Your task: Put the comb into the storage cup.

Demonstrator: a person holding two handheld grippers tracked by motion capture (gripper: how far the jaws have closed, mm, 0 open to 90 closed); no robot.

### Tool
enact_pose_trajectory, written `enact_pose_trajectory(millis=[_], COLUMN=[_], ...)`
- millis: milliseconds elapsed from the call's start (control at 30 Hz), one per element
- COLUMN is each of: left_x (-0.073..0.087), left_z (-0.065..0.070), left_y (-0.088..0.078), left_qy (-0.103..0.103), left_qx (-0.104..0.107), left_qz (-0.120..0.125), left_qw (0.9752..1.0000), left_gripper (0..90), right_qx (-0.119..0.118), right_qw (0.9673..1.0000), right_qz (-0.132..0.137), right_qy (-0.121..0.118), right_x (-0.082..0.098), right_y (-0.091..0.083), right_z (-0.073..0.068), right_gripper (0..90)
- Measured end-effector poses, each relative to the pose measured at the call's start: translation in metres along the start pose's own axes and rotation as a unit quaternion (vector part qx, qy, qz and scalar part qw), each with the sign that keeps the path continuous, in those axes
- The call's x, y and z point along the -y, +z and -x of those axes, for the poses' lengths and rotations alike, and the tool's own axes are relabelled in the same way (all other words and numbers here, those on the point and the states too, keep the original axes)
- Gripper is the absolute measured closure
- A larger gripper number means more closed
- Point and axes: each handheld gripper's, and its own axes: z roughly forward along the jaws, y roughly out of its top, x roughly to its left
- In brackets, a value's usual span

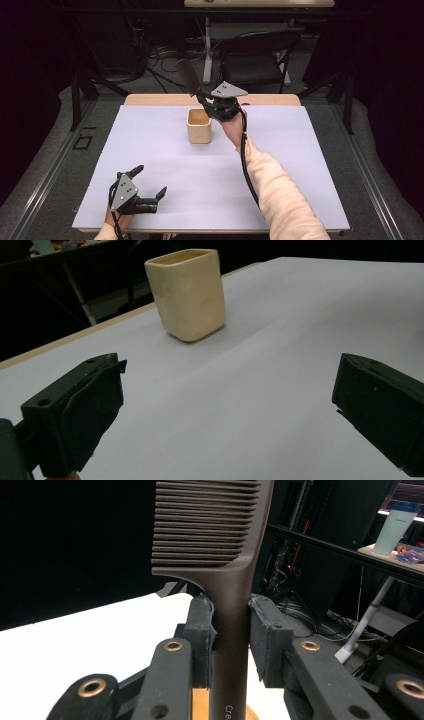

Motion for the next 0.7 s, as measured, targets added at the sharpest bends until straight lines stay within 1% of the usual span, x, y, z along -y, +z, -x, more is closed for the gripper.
enact_pose_trajectory(millis=[333,433,700], left_x=[0.000,0.000,0.000], left_z=[0.000,0.000,0.000], left_y=[0.000,-0.001,-0.001], left_qy=[-0.002,-0.002,-0.002], left_qx=[0.000,0.000,0.001], left_qz=[0.001,0.002,0.001], left_qw=[1.0000,1.0000,1.0000], left_gripper=[0.0,0.0,0.0], right_qx=[-0.004,-0.005,-0.007], right_qw=[1.0000,1.0000,1.0000], right_qz=[0.003,0.004,0.000], right_qy=[0.001,-0.002,-0.001], right_x=[0.000,-0.001,0.001], right_y=[0.006,0.008,0.011], right_z=[-0.001,-0.003,-0.005], right_gripper=[72.2,72.2,72.1])
